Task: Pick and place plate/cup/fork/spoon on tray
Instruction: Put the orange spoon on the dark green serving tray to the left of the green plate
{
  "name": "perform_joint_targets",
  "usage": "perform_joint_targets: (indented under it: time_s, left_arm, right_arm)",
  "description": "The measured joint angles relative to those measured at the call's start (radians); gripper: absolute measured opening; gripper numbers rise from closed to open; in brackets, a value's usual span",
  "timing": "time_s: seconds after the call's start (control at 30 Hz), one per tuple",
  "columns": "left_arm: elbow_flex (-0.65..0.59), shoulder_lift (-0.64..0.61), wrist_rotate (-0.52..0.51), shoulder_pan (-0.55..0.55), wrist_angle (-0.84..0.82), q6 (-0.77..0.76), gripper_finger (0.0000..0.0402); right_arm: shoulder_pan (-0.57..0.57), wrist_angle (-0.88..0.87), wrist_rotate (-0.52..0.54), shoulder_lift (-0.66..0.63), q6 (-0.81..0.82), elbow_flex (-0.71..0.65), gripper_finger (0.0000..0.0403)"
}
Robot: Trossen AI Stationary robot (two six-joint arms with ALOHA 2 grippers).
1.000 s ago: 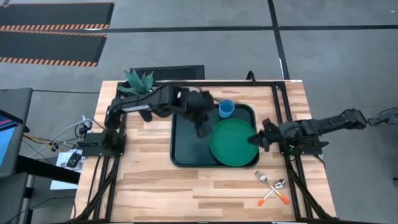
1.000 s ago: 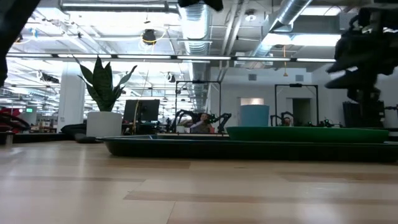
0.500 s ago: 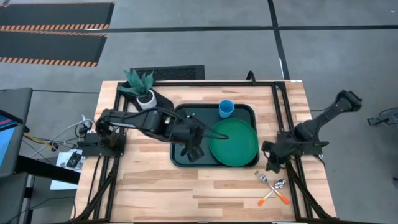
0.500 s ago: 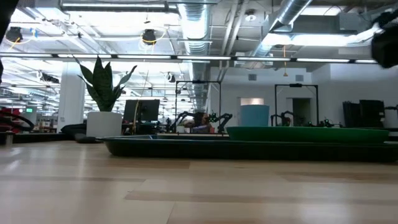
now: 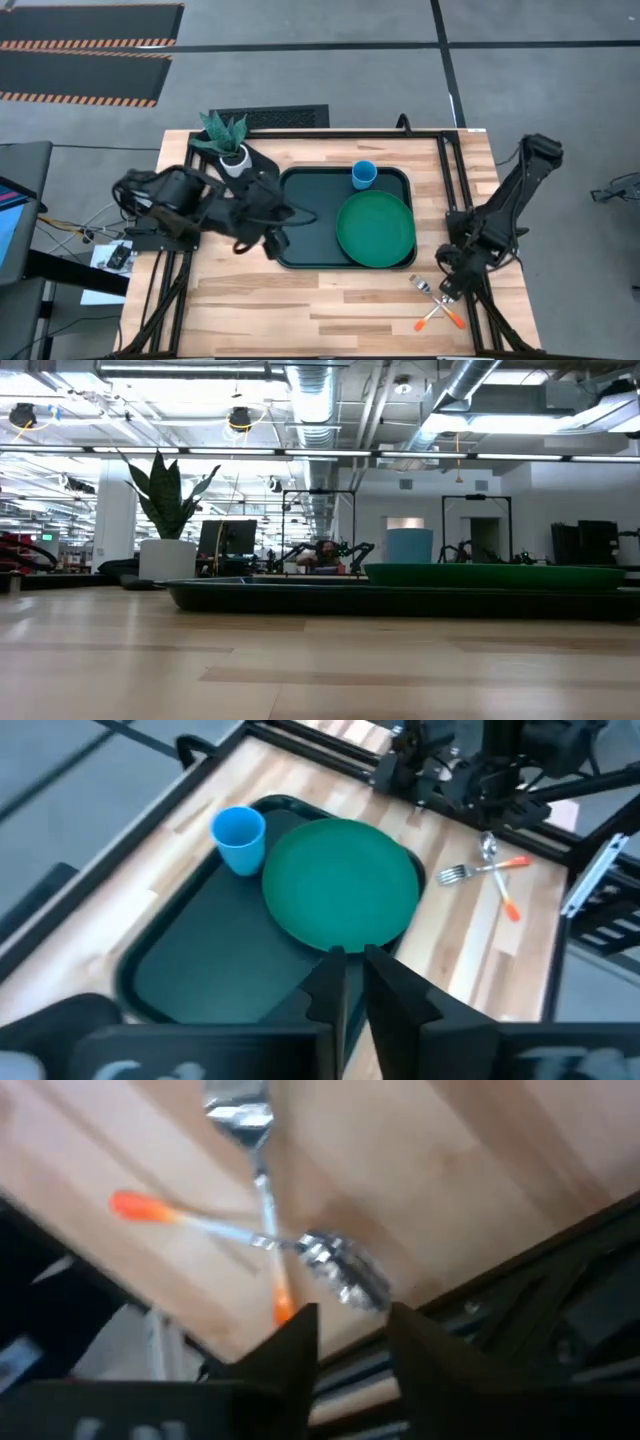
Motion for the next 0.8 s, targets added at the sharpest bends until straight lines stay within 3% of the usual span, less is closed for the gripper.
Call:
perform_joint_targets:
  time_s: [0.17, 0.27, 0.43, 0.6, 0.8]
  left_arm:
    - [0.000, -0.005, -0.064, -0.039, -0.065, -0.031, 0.0075]
    - [-0.002, -0.005, -0.048, -0.043, -0.063, -0.018, 0.0102]
    - [-0.003, 0.005, -0.030, -0.043, -0.064, -0.002, 0.0128]
    - [-0.003, 0.004, -0.044, -0.041, -0.064, 0.003, 0.0130]
    - [-0.003, 0.003, -0.049, -0.037, -0.063, 0.012, 0.0130]
  right_arm:
    - [0.019, -0.031, 0.034, 0.069, 0.057, 0.000, 0.0237]
    - [0.017, -0.037, 0.034, 0.095, 0.054, 0.000, 0.0264]
    - [0.018, -0.010, 0.034, 0.109, 0.049, -0.003, 0.0269]
    - [0.038, 0.148, 0.034, 0.109, 0.052, -0.061, 0.0269]
    - [0.063, 0.191, 0.036, 0.108, 0.053, -0.092, 0.0269]
